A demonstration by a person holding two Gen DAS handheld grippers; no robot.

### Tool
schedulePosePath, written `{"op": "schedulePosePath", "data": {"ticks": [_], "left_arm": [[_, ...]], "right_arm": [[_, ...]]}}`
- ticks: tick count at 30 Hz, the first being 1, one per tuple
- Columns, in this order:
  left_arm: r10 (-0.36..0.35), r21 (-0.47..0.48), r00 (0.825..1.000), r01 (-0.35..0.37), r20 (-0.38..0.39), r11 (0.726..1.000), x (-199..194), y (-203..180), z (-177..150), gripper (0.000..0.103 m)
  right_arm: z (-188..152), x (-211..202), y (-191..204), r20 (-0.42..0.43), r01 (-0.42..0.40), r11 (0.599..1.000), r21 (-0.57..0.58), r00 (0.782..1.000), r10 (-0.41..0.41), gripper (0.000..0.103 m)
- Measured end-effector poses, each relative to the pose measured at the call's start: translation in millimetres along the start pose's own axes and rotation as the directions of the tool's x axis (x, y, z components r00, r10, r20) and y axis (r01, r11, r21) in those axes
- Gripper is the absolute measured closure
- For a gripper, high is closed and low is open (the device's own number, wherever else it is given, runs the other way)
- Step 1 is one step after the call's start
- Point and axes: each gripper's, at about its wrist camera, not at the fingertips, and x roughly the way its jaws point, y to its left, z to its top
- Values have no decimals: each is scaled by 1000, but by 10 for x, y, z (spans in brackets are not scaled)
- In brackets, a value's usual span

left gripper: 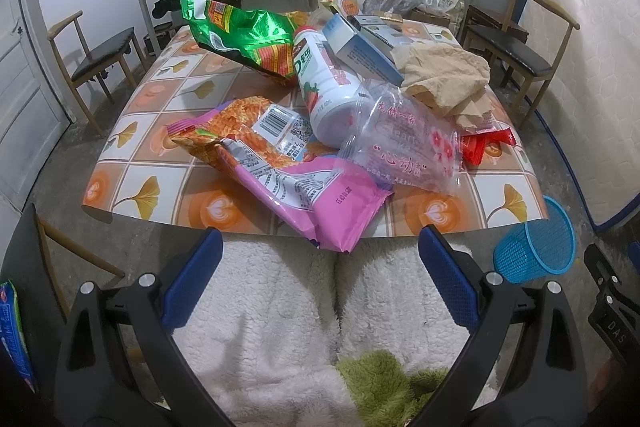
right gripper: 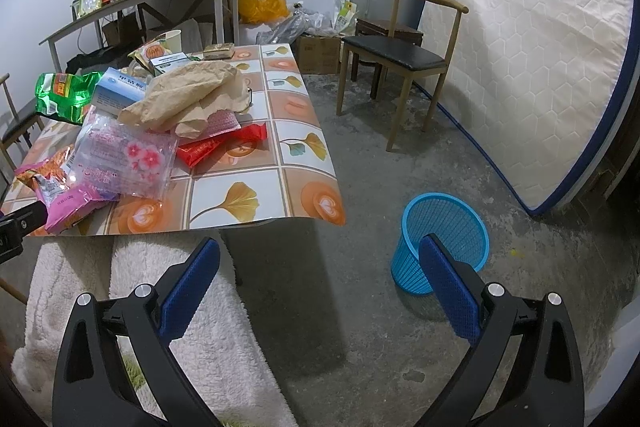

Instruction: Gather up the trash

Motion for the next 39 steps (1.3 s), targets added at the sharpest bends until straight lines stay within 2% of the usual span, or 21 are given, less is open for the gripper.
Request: {"op": "schedulePosePath", "data": {"ticks": [22,27,31,35,39], "left_arm": [[7,3,1000,-7,-20,1000,46,17,-15,9],[4,12,1000,-4,-6,1000,39,29,-3,9],[7,-5,998,-7,61,1000,-12,162,90,9],[34,-37,992,-30,123,999,-54,370,247,9],[4,-55,990,4,143,998,-39,555,444,9]], "right_arm": [[12,14,-19,-9,6,1000,-1,1000,-6,6],[19,63,-29,-20,-5,1000,15,1000,6,6],[102,120,-6,-22,-61,997,53,998,62,6],[279,176,64,1,-165,982,97,986,166,6],[455,301,136,16,-302,940,156,953,303,6]]}}
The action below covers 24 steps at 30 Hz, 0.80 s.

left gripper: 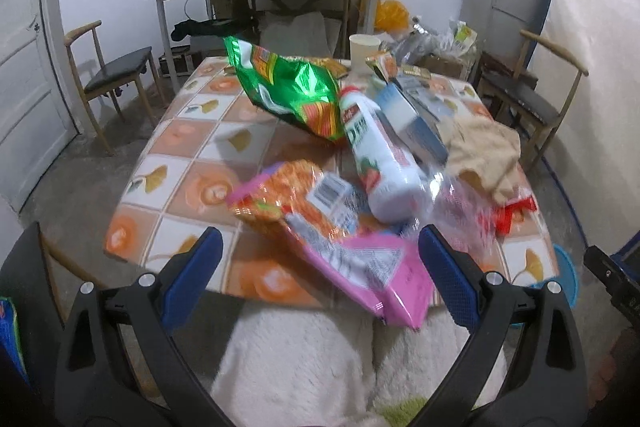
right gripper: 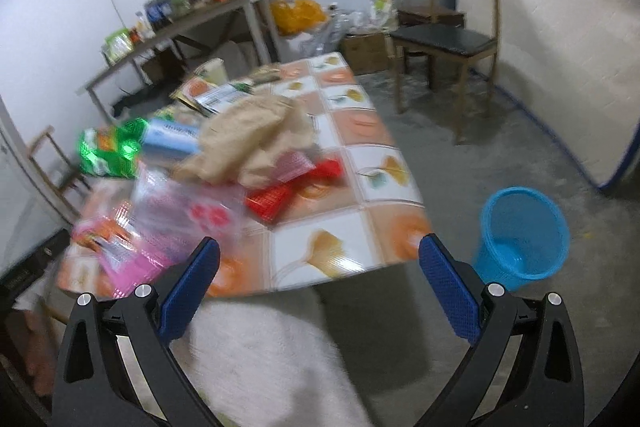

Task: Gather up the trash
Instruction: 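Grasp the clear plastic bag with the left tool while the right tool grasps brown paper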

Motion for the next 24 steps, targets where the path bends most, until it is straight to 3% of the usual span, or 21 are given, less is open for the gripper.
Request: {"op": "schedulePosePath", "data": {"ticks": [3,6,8,10,14,16,17,21,24], "left_arm": [[-91,21,994,90,56,996,3,49,124,9],[-288,75,952,281,105,957,-1,8,163,9],[-360,89,931,354,61,931,86,-103,177,9],[-386,93,923,385,-13,918,226,-245,161,9],[-407,116,907,418,-111,901,448,-475,89,9],[-389,137,914,403,-117,905,534,-551,57,22],[-380,151,917,396,-126,906,565,-578,43,33],[-308,191,938,336,-162,922,755,-618,13,45],[-274,214,941,314,-197,925,870,-630,2,56]], "right_arm": [[64,121,14,-16,-125,990,66,992,126,6],[118,243,6,-28,-195,976,98,980,199,11],[168,314,1,-32,-217,971,103,975,221,16],[252,396,-39,-33,-249,961,120,966,255,18],[462,646,-178,-46,-335,922,197,936,350,20],[590,780,-218,-51,-367,902,226,921,387,23],[643,849,-223,-58,-369,901,228,919,390,24],[916,1235,-228,-91,-362,905,226,917,389,27],[1042,1502,-204,-128,-348,908,231,915,383,32]]}}
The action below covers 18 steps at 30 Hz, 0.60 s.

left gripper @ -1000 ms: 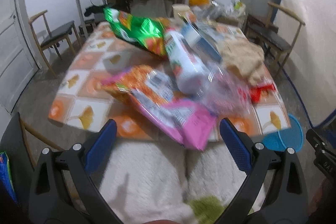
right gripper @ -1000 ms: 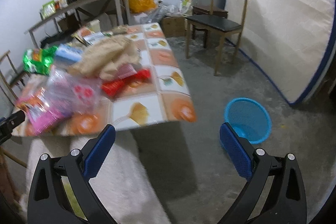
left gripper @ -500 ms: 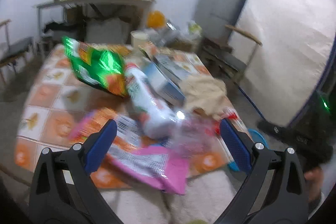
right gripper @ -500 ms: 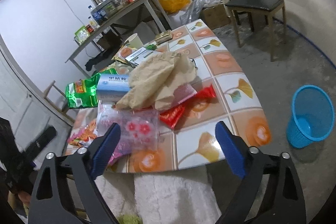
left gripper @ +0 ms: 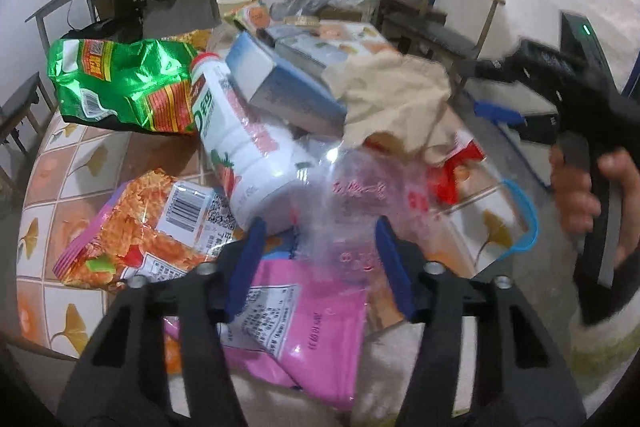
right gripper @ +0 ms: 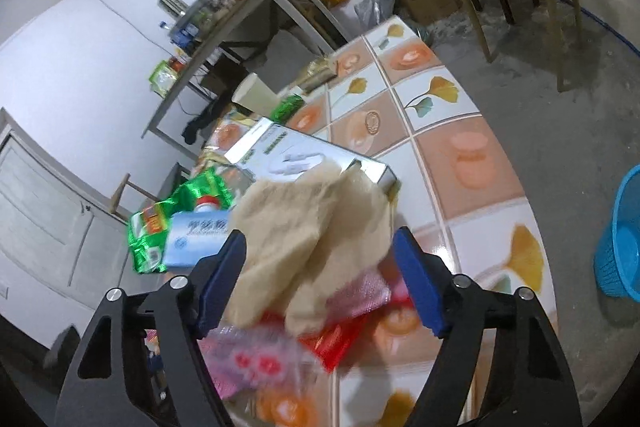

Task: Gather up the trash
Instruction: 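Grasp the clear plastic bag with the left tool while the right tool grasps brown paper, then carry both items to the blue wastebasket and open both tools to drop them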

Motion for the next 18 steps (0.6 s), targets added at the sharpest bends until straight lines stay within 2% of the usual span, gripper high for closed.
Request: {"op": "schedulePosePath", "data": {"ticks": [3,5,6,8,11,15,18], "left_arm": [[-11,-4,1000,11,-24,1000,56,34,6,72],[-18,-4,1000,18,-17,1000,50,56,9,77],[-23,-4,1000,23,-9,1000,37,66,11,81],[-38,-8,999,38,6,999,-7,79,6,85],[-67,-17,997,68,31,998,-91,89,0,92],[-102,-15,992,104,81,995,-247,84,11,96],[-121,4,983,121,137,993,-415,44,24,97]], "right_arm": [[105,217,2,-38,40,999,-34,998,-41,42],[124,322,36,-63,59,997,-55,996,-62,59],[132,350,50,-71,63,996,-64,995,-68,63],[119,363,85,-79,61,995,-77,995,-68,82],[103,328,147,-70,70,993,-98,995,-77,96],[90,149,239,-32,49,993,-111,998,-53,98],[110,-22,318,10,6,992,-122,1000,-5,99]]}}
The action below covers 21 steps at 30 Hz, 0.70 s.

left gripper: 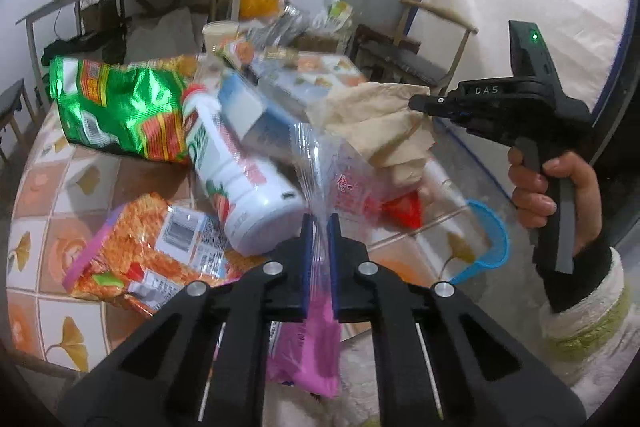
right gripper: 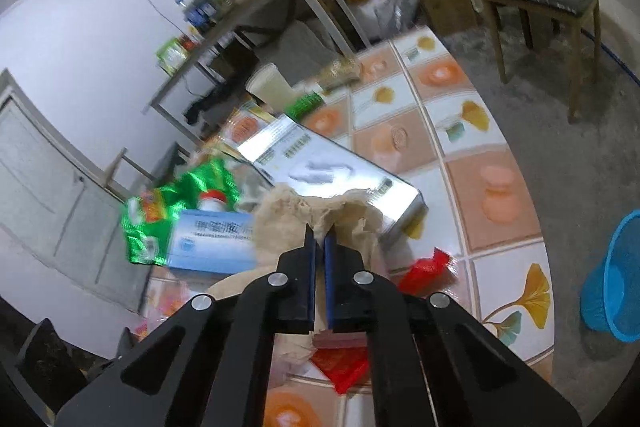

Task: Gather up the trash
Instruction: 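Carry both items to the blue wastebasket and open both tools to drop them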

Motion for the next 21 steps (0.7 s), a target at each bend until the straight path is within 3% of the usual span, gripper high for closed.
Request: {"op": "schedulePosePath", "data": {"ticks": [5,13,17,21], "left_arm": [[-7,15,996,5,86,1000,-239,-57,63,98],[-40,11,987,39,158,999,-504,-179,256,98],[-107,12,982,106,153,994,-479,-335,409,98],[-218,-13,973,219,71,976,-200,-602,615,98]], "right_arm": [[82,-270,98,65,-102,995,1,993,102,99],[100,-865,151,188,-133,991,-17,973,134,99],[44,-1241,-31,256,-108,994,13,961,101,99],[-87,-1660,-434,309,-25,995,96,951,-6,99]]}}
